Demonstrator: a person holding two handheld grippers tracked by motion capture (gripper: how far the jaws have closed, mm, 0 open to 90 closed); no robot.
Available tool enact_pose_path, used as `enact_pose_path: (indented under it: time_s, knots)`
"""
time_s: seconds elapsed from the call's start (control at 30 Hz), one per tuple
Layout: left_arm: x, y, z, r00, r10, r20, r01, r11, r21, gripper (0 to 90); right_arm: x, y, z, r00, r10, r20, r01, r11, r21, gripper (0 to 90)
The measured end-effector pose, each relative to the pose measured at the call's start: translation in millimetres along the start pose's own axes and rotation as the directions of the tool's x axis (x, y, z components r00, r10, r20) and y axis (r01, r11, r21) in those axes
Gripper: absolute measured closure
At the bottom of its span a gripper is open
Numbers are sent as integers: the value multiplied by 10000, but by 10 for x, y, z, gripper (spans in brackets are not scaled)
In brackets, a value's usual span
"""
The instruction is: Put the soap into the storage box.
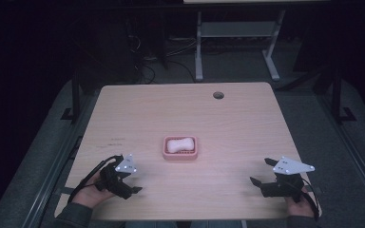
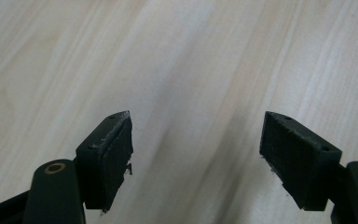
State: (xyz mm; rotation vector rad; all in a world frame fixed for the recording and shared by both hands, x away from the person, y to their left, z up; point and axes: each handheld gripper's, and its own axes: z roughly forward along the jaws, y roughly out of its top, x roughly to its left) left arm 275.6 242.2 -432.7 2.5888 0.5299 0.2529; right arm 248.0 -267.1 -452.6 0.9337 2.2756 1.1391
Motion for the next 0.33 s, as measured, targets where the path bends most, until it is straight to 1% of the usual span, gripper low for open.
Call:
enact_pose_path:
  time_s: [0.07, 0.17, 0.23, 0.27, 0.33]
  knots:
    - [-42, -30, 4, 10000, -8, -80, 9, 10000, 80, 248, 3, 5, 5, 10000, -62, -35, 62, 10000, -23, 136]
    - [-98, -79, -8, 10000, -70, -67, 70, 9999, 95, 246, 6, 11, 18, 9998, -149, -96, 149, 9999, 21, 136]
    - [-130, -108, -43, 9997, -248, -3, 248, 9997, -31, 247, 3, 15, 25, 9996, -256, -127, 257, 9997, 36, 136]
    - [-138, -116, -57, 9995, -303, -2, 303, 9995, -102, 247, 11, 22, 25, 9997, -171, -189, 172, 9999, 6, 136]
    - [-149, -138, -88, 9992, -377, -88, 376, 9991, -204, 247, 6, 30, 33, 9994, -294, -178, 293, 9996, -52, 136]
